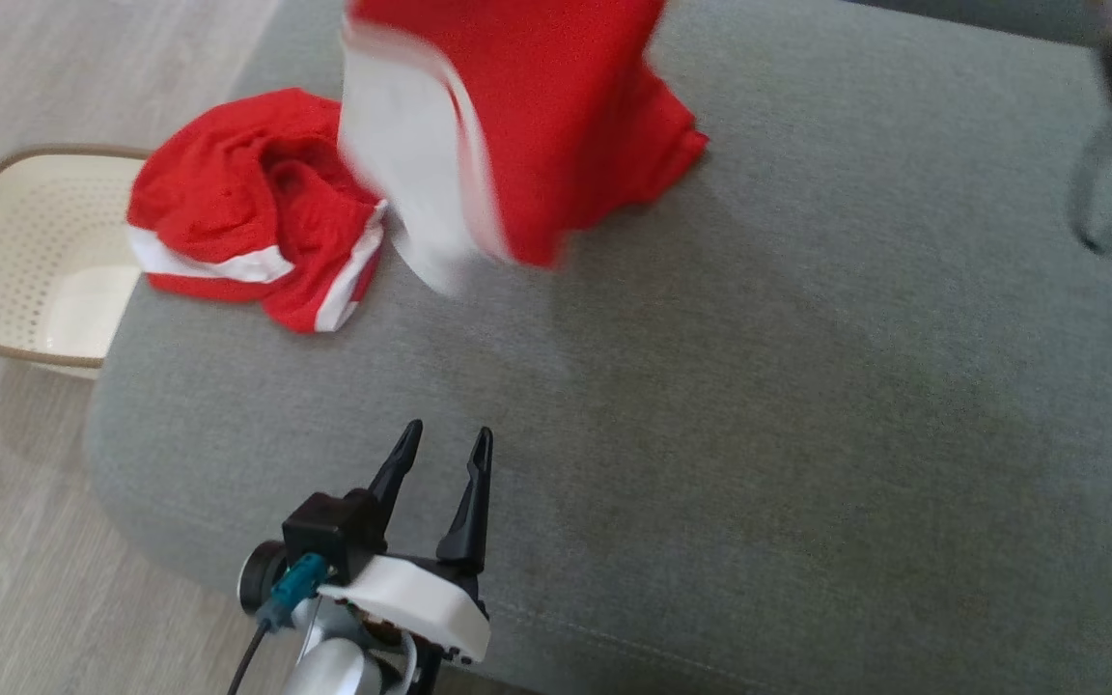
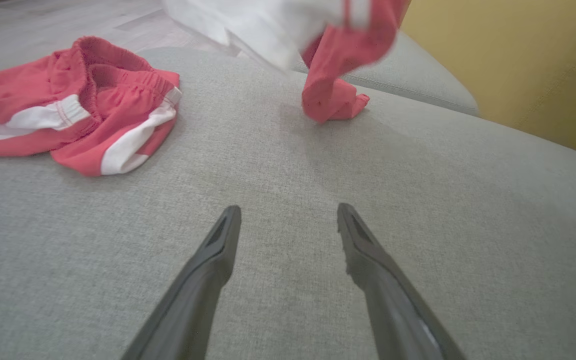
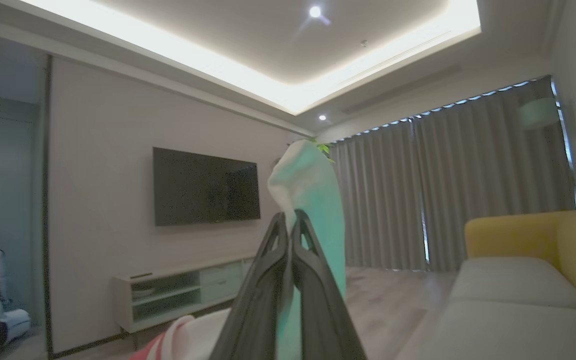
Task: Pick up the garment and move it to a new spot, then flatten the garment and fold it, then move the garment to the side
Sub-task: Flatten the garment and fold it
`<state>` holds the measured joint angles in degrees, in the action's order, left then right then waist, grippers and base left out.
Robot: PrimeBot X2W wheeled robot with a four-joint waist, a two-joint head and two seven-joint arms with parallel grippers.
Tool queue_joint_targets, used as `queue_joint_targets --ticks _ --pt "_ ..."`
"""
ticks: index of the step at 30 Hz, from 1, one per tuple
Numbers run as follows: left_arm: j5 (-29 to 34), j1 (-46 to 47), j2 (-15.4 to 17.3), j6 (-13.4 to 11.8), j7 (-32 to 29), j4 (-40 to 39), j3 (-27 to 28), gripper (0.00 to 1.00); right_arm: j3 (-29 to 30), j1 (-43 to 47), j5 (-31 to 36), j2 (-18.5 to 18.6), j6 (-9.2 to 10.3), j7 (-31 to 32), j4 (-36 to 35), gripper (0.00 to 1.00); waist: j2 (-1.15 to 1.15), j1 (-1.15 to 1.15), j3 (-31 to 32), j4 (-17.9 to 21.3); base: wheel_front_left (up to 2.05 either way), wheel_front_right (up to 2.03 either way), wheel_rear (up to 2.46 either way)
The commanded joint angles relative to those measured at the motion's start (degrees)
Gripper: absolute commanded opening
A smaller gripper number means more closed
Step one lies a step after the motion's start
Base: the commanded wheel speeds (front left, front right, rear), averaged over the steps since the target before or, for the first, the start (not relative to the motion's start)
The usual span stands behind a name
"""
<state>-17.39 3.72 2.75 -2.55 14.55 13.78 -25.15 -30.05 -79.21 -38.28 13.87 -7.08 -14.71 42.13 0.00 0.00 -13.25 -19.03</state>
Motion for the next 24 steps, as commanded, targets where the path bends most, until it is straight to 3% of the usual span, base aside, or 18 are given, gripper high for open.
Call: queue_joint_targets --ticks 1,6,11,12,13,18,24 --pt "-0.2 1.7 0.1 -0.2 0.4 -1.9 1.9 1.0 0.8 1.6 0.3 0.5 -0.41 -0.3 -0.6 0.0 0.0 0.0 -0.6 0.8 0.0 0.0 0.0" --pt "0.3 2.2 0.1 0.2 0.4 -1.7 1.8 1.0 2.2 9.9 3.6 10.5 -0.41 -0.3 6.9 0.0 0.0 0.0 -1.3 2.2 0.0 0.0 0.0" --pt "1.1 2.8 0.1 0.7 0.4 -1.5 2.0 1.0 5.6 15.1 7.1 15.9 -0.41 -0.3 16.0 0.0 0.0 0.0 -2.5 3.5 0.0 0.0 0.0" --pt "1.2 3.0 0.1 0.8 0.4 -1.5 2.1 1.0 6.2 15.5 8.2 16.6 -0.41 -0.3 18.2 0.36 0.0 0.0 -2.7 3.7 0.0 0.0 0.0" --pt "1.3 3.1 0.1 0.9 0.4 -1.4 2.1 1.0 7.6 15.7 9.0 17.2 -0.41 -0.3 20.7 0.99 0.0 0.0 -2.9 3.9 0.0 0.0 0.0" --pt "1.4 3.8 0.1 0.8 0.4 -1.4 2.1 1.0 14.7 15.0 14.1 17.7 -0.41 -0.3 24.6 1.0 0.0 0.0 -3.3 5.2 0.0 0.0 0.0" --pt "1.4 3.8 0.1 0.7 0.4 -1.3 2.2 1.0 18.9 18.7 18.8 12.0 -0.41 -0.3 17.4 1.0 0.0 0.0 -2.5 6.7 0.0 0.0 0.0"
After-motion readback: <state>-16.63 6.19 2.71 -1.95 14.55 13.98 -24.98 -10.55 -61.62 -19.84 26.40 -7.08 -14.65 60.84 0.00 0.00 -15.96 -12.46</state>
